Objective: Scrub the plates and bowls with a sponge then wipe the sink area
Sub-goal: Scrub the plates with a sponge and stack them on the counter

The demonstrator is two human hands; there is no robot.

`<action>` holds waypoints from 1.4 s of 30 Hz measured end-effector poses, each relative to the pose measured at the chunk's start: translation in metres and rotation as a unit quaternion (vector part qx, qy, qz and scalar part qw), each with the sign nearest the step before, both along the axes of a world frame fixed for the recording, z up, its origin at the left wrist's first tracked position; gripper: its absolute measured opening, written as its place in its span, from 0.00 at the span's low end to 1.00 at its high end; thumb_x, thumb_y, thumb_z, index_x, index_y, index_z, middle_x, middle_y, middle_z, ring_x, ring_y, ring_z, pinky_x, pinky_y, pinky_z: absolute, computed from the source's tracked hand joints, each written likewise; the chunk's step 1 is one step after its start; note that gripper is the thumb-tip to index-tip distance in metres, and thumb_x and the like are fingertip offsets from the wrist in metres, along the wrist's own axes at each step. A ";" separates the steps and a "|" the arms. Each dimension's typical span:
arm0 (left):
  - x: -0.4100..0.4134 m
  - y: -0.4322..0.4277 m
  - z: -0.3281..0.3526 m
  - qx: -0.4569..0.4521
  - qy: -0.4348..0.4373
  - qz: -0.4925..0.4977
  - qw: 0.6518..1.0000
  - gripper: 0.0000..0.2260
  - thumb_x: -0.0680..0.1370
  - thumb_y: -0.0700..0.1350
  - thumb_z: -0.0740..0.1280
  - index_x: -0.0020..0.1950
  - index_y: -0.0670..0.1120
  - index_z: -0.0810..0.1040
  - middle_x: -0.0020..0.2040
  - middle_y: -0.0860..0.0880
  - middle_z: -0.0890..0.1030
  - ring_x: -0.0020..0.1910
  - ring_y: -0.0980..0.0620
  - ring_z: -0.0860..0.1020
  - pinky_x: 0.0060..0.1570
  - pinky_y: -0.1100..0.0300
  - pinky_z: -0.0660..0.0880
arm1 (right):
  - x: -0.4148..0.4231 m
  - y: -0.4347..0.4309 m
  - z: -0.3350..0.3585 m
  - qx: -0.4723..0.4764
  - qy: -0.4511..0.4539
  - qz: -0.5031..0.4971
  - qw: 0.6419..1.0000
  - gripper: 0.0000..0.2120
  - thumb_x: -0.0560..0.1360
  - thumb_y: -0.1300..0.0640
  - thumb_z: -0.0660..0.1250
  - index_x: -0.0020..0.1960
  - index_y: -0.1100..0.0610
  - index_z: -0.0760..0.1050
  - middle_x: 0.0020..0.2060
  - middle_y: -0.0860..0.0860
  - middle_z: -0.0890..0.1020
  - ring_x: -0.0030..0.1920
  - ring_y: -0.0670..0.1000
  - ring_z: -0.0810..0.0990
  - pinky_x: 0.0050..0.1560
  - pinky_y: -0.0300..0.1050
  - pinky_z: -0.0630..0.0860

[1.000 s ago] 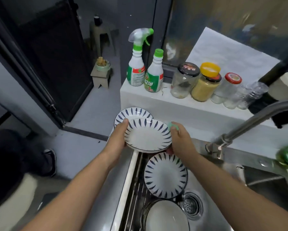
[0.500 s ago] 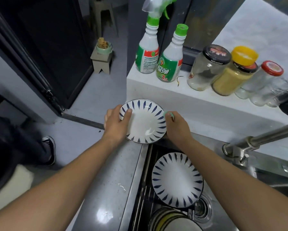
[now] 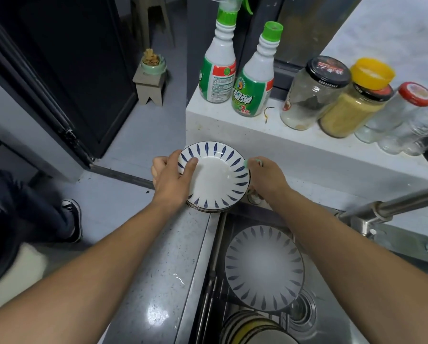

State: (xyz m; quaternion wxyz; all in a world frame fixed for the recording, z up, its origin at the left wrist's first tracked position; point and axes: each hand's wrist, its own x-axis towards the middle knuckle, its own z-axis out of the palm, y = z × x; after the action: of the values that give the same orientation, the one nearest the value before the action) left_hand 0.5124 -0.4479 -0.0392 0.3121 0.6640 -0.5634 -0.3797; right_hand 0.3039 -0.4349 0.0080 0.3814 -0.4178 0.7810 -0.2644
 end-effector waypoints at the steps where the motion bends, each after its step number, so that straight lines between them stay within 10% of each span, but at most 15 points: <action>1: 0.000 0.000 0.000 -0.003 -0.013 -0.001 1.000 0.25 0.83 0.62 0.60 0.77 0.52 0.68 0.62 0.51 0.62 0.69 0.50 0.62 0.73 0.56 0.59 | 0.000 0.001 0.000 -0.005 -0.001 -0.011 1.000 0.14 0.80 0.52 0.55 0.42 0.59 0.73 0.36 0.54 0.77 0.37 0.55 0.73 0.40 0.49 0.71; 9: -0.004 0.002 0.005 -0.017 -0.052 0.040 0.998 0.28 0.84 0.61 0.58 0.78 0.46 0.66 0.70 0.45 0.67 0.73 0.46 0.62 0.74 0.53 0.55 | -0.006 0.032 0.011 -0.118 -0.081 -0.144 0.979 0.14 0.84 0.50 0.54 0.54 0.58 0.74 0.39 0.53 0.77 0.23 0.39 0.76 0.23 0.35 0.70; 14: -0.016 0.033 0.030 -0.109 -0.068 0.090 0.988 0.18 0.83 0.52 0.63 0.68 0.42 0.71 0.64 0.45 0.67 0.68 0.44 0.64 0.67 0.58 0.56 | -0.031 0.077 0.023 -0.062 -0.113 -0.106 0.986 0.08 0.83 0.47 0.57 0.51 0.47 0.74 0.47 0.59 0.81 0.35 0.53 0.82 0.26 0.40 0.75; 17: -0.035 0.077 0.045 -0.168 -0.011 0.018 0.986 0.09 0.83 0.49 0.62 0.56 0.44 0.73 0.54 0.51 0.71 0.53 0.50 0.70 0.56 0.59 0.66 | -0.054 0.116 0.016 -0.063 -0.008 -0.027 0.998 0.07 0.82 0.43 0.59 0.49 0.40 0.74 0.41 0.50 0.82 0.40 0.54 0.84 0.46 0.58 0.83; 21: -0.063 0.127 0.047 0.012 0.083 -0.124 0.989 0.11 0.85 0.54 0.59 0.51 0.49 0.75 0.44 0.50 0.81 0.45 0.52 0.79 0.46 0.56 0.76 | -0.076 0.166 0.003 -0.032 0.120 0.026 0.992 0.08 0.81 0.42 0.59 0.57 0.42 0.72 0.49 0.47 0.79 0.49 0.52 0.81 0.52 0.53 0.78; 29: -0.098 0.130 -0.002 0.319 0.099 -0.164 0.928 0.46 0.72 0.77 0.51 0.83 0.51 0.58 0.80 0.47 0.67 0.77 0.45 0.67 0.76 0.44 0.63 | -0.073 0.210 -0.028 0.021 0.110 -0.003 0.994 0.16 0.78 0.41 0.65 0.62 0.47 0.71 0.53 0.52 0.79 0.50 0.51 0.79 0.52 0.49 0.78; 34: -0.104 0.130 -0.016 0.357 0.095 -0.106 0.923 0.36 0.81 0.70 0.50 0.83 0.49 0.59 0.79 0.45 0.68 0.76 0.42 0.67 0.77 0.42 0.63 | -0.066 0.220 -0.036 0.034 0.110 -0.022 0.993 0.17 0.76 0.46 0.69 0.62 0.50 0.72 0.50 0.52 0.81 0.48 0.52 0.80 0.47 0.45 0.75; 42: -0.107 0.135 -0.007 0.349 0.102 -0.098 0.926 0.48 0.70 0.78 0.51 0.81 0.50 0.63 0.77 0.46 0.71 0.75 0.43 0.70 0.75 0.41 0.64 | -0.066 0.225 -0.033 0.034 0.061 -0.042 0.997 0.18 0.76 0.45 0.69 0.63 0.47 0.74 0.51 0.50 0.82 0.50 0.52 0.81 0.53 0.54 0.81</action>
State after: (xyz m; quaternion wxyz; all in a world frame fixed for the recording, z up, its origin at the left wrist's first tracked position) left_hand 0.4053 -0.3126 -0.0462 0.0774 0.6299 -0.4230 -0.6467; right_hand 0.2381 -0.2100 -0.0245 0.3355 -0.3864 0.8285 -0.2273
